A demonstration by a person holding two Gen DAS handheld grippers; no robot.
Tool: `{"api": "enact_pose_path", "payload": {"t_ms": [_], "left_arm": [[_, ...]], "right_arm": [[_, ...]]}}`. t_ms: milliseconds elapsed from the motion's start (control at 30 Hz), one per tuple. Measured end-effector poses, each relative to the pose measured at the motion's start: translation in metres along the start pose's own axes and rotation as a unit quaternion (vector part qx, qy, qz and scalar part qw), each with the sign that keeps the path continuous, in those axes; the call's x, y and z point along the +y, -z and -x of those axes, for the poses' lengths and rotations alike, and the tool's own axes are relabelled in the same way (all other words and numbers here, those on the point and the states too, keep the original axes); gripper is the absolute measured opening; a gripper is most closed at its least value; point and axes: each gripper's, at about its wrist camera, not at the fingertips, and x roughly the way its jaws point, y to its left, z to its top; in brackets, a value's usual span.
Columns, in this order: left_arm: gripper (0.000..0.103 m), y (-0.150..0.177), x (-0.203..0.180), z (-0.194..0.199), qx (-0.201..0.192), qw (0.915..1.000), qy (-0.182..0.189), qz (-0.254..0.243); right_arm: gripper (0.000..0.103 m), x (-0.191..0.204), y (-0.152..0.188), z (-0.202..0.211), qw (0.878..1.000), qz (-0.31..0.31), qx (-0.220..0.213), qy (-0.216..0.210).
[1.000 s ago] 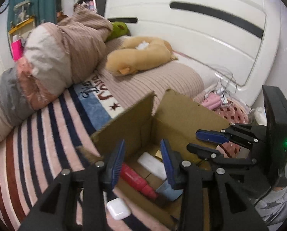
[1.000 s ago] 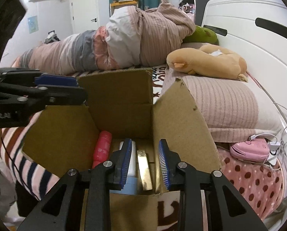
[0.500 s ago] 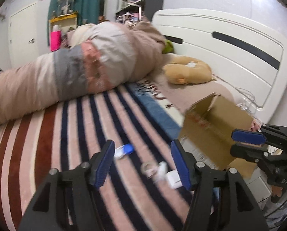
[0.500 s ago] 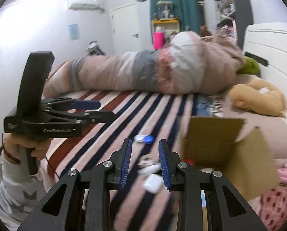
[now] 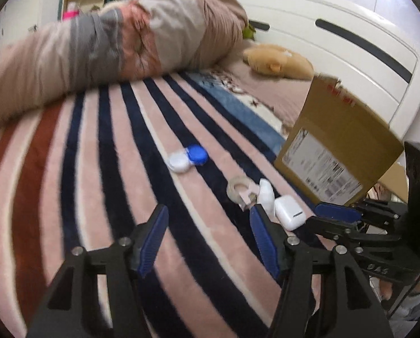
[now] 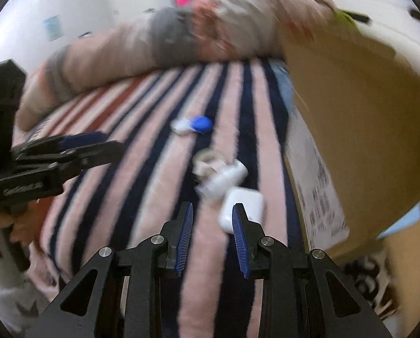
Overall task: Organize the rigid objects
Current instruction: 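Move the right gripper to the white earbuds case and grasp it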
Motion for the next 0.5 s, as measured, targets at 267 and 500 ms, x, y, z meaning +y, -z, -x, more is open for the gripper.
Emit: {"api": "enact_pose_path", "payload": {"t_ms": [267,500], "left_arm": [[0.057,-0.006,-0.019,-0.062,0.025,0.9984,0.046,-0.02],[0.041,-0.018,-0.024,-0.101,0.048,0.9964,0.062,-0.034]], "right_arm": [[0.041,-0.01,0.012,-0.031,0.998,-0.017,-0.016,0.053],[0.039,-0.018,0.01,-0.041,0.998,-0.02,-0.022,0.05]]}}
